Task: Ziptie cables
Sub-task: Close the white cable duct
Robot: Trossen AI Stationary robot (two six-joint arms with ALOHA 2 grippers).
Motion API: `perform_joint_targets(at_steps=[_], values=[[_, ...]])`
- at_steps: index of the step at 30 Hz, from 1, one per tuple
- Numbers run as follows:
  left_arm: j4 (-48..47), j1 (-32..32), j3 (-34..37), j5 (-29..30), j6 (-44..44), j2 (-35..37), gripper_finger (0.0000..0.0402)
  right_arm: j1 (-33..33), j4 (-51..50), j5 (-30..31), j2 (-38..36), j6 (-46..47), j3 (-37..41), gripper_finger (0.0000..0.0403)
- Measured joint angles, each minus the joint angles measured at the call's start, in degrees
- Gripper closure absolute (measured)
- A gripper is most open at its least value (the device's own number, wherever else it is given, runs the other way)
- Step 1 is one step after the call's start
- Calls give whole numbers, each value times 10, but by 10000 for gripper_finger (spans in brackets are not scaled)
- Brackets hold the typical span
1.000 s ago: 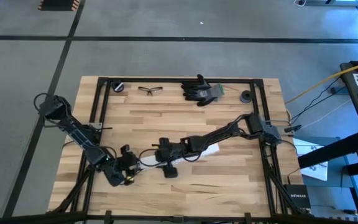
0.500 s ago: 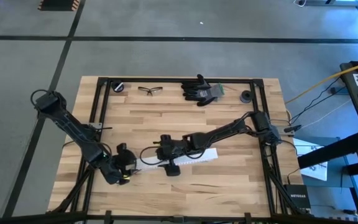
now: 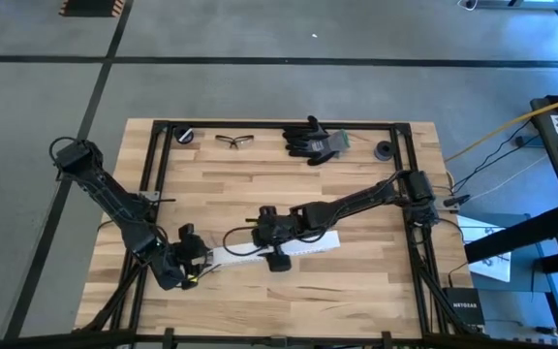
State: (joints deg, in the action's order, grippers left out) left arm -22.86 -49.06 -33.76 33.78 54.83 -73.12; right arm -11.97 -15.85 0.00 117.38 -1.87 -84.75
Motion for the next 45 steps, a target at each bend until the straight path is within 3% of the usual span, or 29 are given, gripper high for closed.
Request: perform_joint_targets(at_steps=[10,20,25,45], values=[[-17,-4,0,-1,21,0,206,-8,-140,9,-52,30,0,88],[-20,25,0,-25,35,0,205,-8,-139,20,-49,18,0,88],[-20,36,-6,-86,18,0,205,-8,-140,21,-49,16,0,88],[13,75,-9,-178,-72,7,205,-8,-141,41,-49,21,0,88]])
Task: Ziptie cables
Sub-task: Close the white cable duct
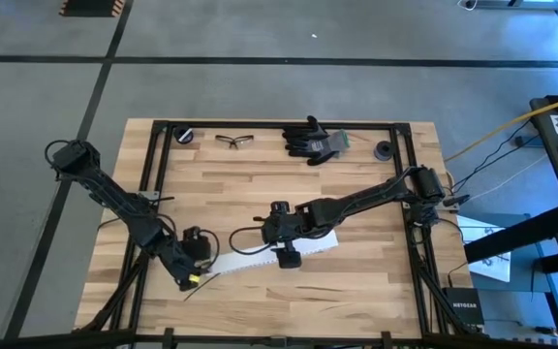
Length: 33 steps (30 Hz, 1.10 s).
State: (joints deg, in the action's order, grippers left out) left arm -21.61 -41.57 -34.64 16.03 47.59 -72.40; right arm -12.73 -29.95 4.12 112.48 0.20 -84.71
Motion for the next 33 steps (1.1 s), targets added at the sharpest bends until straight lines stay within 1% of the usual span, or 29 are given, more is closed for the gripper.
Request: perform_joint_targets(at_steps=[6,11,13,17,23,26,30,33], values=[[1,0,-1,-4,47,3,205,0,1,8,0,0,0,88],[1,0,-1,1,32,3,205,0,1,14,0,0,0,88],[0,4,-1,15,27,3,205,0,1,14,0,0,0,88],[-21,21,-1,19,61,3,205,0,1,14,0,9,0,88],[-30,23,-1,27,44,3,200,0,0,14,0,10,1,88],[-32,23,-1,25,48,3,173,0,0,16,0,10,1,88],[-32,23,-1,20,49,3,113,0,0,29,0,8,1,88],[-32,23,-1,-10,29,3,73,0,-1,29,0,10,1,88]])
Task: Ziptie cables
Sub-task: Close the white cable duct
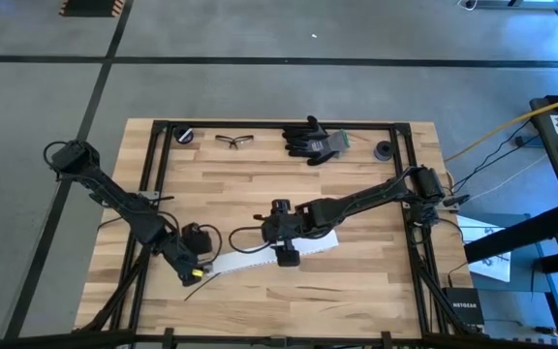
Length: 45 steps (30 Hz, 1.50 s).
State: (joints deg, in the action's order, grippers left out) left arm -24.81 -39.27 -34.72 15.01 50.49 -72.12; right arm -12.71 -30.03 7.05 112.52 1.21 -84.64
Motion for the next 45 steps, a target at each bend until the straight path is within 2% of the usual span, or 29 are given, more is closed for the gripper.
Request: perform_joint_targets(at_steps=[5,9,17,22,29,37,39,45], values=[[0,-6,0,-26,8,0,50,0,-1,0,0,0,0,88],[2,-14,0,-27,60,0,48,0,-1,0,0,0,0,88],[-2,-15,0,-8,68,0,48,0,-3,10,0,-2,0,88],[0,-54,-5,-1,113,6,48,0,-30,11,0,3,0,88],[-24,-154,-7,98,198,6,48,-1,-32,10,0,26,0,88],[-25,-249,3,289,235,-30,48,-1,-21,9,0,36,0,88],[-17,-256,8,305,239,-47,48,-1,-12,9,0,42,0,88],[-13,-253,10,303,243,-75,48,0,5,9,0,43,0,88]])
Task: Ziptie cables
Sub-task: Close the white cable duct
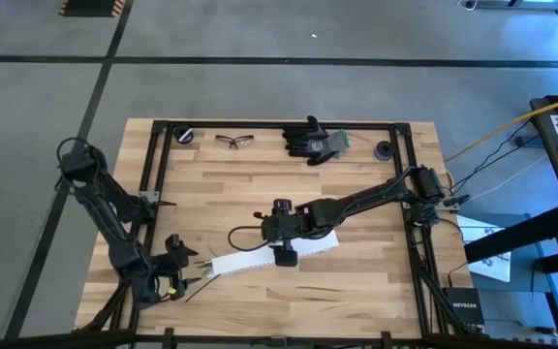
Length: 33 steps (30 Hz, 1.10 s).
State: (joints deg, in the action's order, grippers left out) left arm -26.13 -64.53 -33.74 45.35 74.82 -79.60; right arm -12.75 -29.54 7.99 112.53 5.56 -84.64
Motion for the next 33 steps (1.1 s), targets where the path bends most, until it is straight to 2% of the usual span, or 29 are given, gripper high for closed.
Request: perform_joint_targets(at_steps=[10,18,26,33], values=[[35,2,0,-6,-2,-6,48,0,0,0,0,-9,0,88],[107,16,0,-6,-44,-72,48,0,6,5,0,-15,0,88],[167,38,0,47,-63,-127,48,0,21,5,0,-16,0,88],[166,46,0,55,-47,-140,49,0,28,5,0,-20,0,88]])
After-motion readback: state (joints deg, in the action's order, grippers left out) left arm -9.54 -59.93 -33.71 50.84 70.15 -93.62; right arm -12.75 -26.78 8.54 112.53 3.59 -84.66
